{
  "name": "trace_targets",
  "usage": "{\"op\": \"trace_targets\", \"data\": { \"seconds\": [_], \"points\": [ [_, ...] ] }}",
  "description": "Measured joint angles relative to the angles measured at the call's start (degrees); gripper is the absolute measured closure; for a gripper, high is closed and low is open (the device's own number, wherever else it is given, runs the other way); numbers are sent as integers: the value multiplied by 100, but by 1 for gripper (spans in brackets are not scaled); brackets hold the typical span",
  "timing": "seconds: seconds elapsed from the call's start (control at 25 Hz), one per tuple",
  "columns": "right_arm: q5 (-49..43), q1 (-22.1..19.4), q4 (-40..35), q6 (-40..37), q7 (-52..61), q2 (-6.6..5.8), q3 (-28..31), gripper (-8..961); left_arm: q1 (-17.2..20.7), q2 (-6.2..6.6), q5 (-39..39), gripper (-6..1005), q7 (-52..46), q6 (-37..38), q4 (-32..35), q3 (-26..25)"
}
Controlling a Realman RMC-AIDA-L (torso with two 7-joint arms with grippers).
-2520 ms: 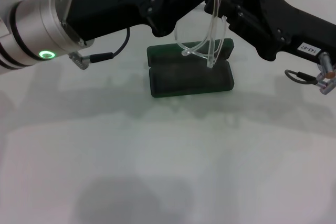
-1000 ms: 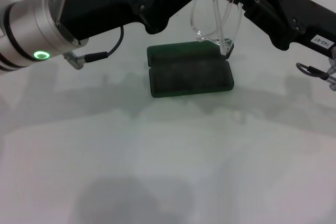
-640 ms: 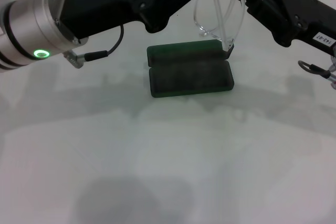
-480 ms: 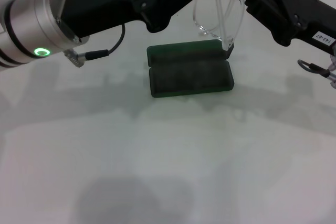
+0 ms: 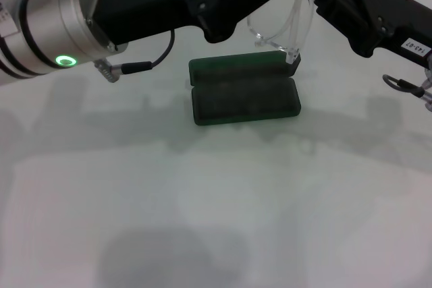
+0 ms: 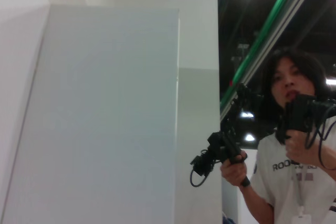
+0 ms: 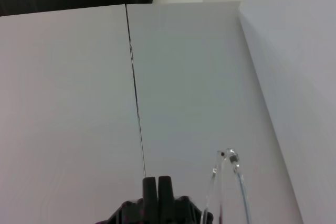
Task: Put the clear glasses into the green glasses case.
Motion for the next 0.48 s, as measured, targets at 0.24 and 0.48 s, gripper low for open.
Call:
{"op": "trace_targets", "data": {
  "seconds": [0.24,0.48],
  "points": [
    [-15,40,-5,24,1,2,-7,884,-100,-7,52,950,-72,-7,-16,1],
    [-32,72,-7,28,1,27,-41,884,-116,-8,103,950,-42,-32,-42,-32]
  ]
}}
